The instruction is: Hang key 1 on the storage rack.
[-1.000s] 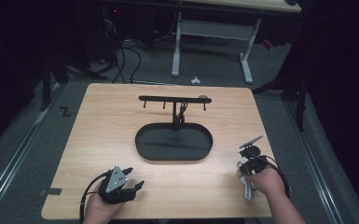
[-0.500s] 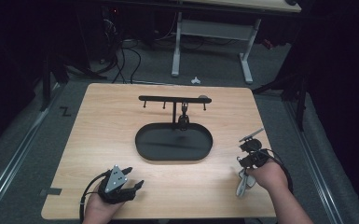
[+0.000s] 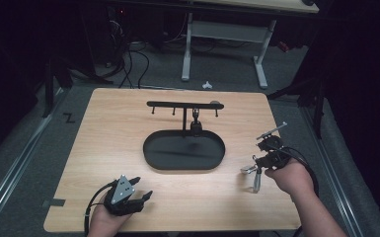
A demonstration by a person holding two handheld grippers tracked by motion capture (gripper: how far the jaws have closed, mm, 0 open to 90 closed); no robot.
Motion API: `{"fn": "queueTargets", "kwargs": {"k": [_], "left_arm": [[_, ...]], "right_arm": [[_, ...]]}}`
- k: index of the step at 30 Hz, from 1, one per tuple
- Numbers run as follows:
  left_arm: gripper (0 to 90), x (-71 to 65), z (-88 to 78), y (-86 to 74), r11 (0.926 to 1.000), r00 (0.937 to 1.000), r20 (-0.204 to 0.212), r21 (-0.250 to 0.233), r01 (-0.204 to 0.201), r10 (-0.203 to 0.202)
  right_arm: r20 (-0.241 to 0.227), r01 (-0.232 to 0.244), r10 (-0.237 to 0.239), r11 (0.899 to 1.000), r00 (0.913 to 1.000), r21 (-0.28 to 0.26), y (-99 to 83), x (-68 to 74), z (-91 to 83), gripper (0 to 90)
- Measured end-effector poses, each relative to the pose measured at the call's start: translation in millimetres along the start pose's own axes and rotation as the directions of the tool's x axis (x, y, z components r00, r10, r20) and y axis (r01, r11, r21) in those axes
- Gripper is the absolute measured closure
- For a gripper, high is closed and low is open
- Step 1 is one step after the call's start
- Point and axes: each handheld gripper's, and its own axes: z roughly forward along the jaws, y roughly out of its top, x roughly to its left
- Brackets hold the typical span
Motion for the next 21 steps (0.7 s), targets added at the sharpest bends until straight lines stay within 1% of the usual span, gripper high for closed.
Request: {"fn": "queueTargets", "kwargs": {"k": [2,7,10,15,16,21], "left_arm": [[35.4,0.2,0.3,0.0,1.0,1.0,0.001,0.001,-0.001,0.001],[35.4,0.9,0.2,0.1,1.0,1.0,0.0,0.002,-0.002,0.002],[35.4,1.2,-0.2,0.2,1.0,1.0,0.002,0.003,-0.001,0.001],[35.4,1.6,-0.6,0.6,1.0,1.0,0.003,0.003,-0.004,0.004],[35.4,1.8,-0.6,0.8,1.0,1.0,0.003,0.003,-0.005,0.005],[35.4,2.0,-0.5,1.4,1.0,1.0,0.002,-0.009,-0.001,0.001]], "right_arm": [[-0.004,0.0,0.0,1.0,1.0,-0.009,1.4,0.3,-2.2,86.6],[0.004,0.005,-0.004,1.0,1.0,-0.023,7.1,1.4,-9.1,86.7],[-0.005,-0.002,0.002,0.999,1.0,-0.04,10.9,2.0,-13.9,86.6],[-0.011,0.005,-0.006,0.997,0.9999,-0.073,18.8,5.3,-24.5,86.6],[-0.019,0.003,-0.005,0.997,0.9998,-0.077,20.1,6.3,-26.3,86.6],[-0.021,0.025,-0.028,0.996,0.9994,-0.09,25.1,10.5,-30.7,86.6]]}}
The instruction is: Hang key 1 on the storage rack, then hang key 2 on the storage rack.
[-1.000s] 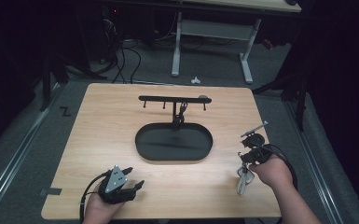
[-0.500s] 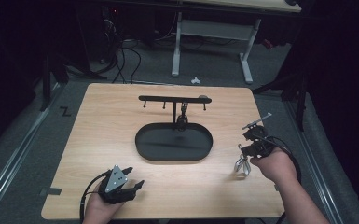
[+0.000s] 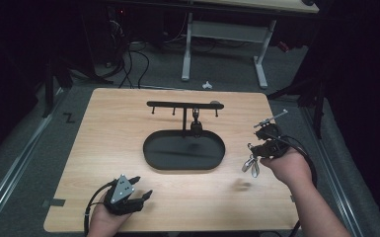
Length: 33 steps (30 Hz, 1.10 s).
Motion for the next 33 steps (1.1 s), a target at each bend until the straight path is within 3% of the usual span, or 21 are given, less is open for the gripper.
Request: {"fn": "queueTargets", "kwargs": {"k": [10,33], "left_arm": [[35.4,0.9,0.3,1.5,1.0,1.0,0.006,-0.007,0.004,-0.004],[35.4,3.8,-7.7,-4.2,0.9998,0.9997,-0.014,-0.009,0.018,-0.018]], "right_arm": [[0.011,-0.004,0.004,1.0,0.9999,-0.006,7.8,2.3,2.0,86.6],[-0.019,0.058,-0.059,0.998,0.9981,-0.036,48.8,27.2,-2.7,86.6]]}}
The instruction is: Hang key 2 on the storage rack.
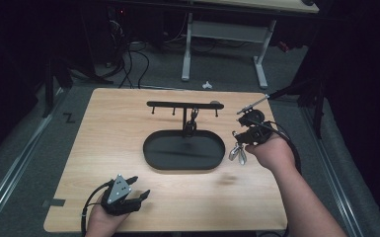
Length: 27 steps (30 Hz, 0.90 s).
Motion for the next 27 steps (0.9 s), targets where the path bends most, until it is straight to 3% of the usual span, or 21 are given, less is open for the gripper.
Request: {"fn": "queueTargets", "kwargs": {"k": [9,16,27], "left_arm": [[35.4,1.3,-10.5,-4.6,0.9998,0.9996,-0.021,0.0,0.02,-0.02],[35.4,-2.6,-7.5,-4.3,0.9998,0.9997,-0.021,0.02,-0.009,0.009],[35.3,-1.1,-10.3,-6.7,0.9998,0.9998,-0.02,0.017,-0.007,0.007]], "right_arm": [[-0.023,0.03,-0.03,0.999,0.9993,-0.015,17.3,12.0,5.1,86.6],[-0.033,0.041,-0.042,0.999,0.9986,-0.034,23.4,15.2,4.6,86.6],[-0.028,0.037,-0.039,0.998,0.9988,-0.041,36.2,14.9,7.9,86.6]]}}
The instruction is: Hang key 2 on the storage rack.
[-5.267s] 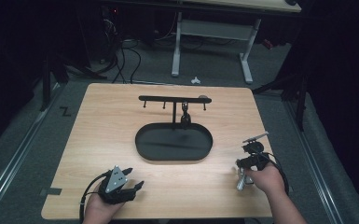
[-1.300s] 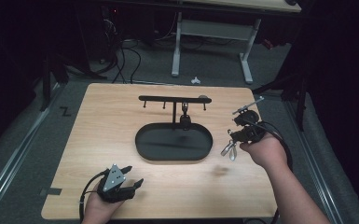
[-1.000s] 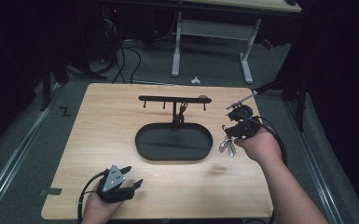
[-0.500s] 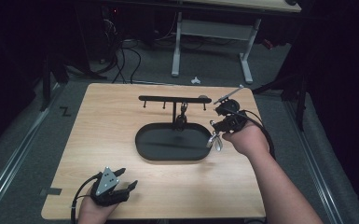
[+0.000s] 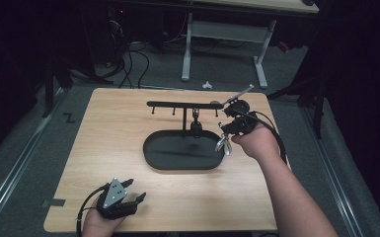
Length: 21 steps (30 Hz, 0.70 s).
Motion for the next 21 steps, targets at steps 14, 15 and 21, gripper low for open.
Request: {"fn": "queueTargets", "kwargs": {"k": [14,15,21], "left_arm": [[35.4,1.5,-4.1,-2.3,1.0,0.9999,-0.015,0.003,0.008,-0.008],[35.3,1.5,-4.1,-2.2,1.0,0.9999,-0.013,0.006,0.006,-0.006],[35.4,1.7,-4.3,-2.9,1.0,0.9998,-0.016,0.003,0.009,-0.009]], "right_arm": [[-0.013,0.009,-0.01,1.0,0.9999,-0.013,17.9,2.0,4.3,86.6],[-0.014,0.004,-0.005,1.0,0.9999,-0.012,18.7,2.4,4.3,86.7],[-0.016,0.006,-0.006,1.0,0.9999,-0.012,23.6,1.6,6.2,86.6]]}}
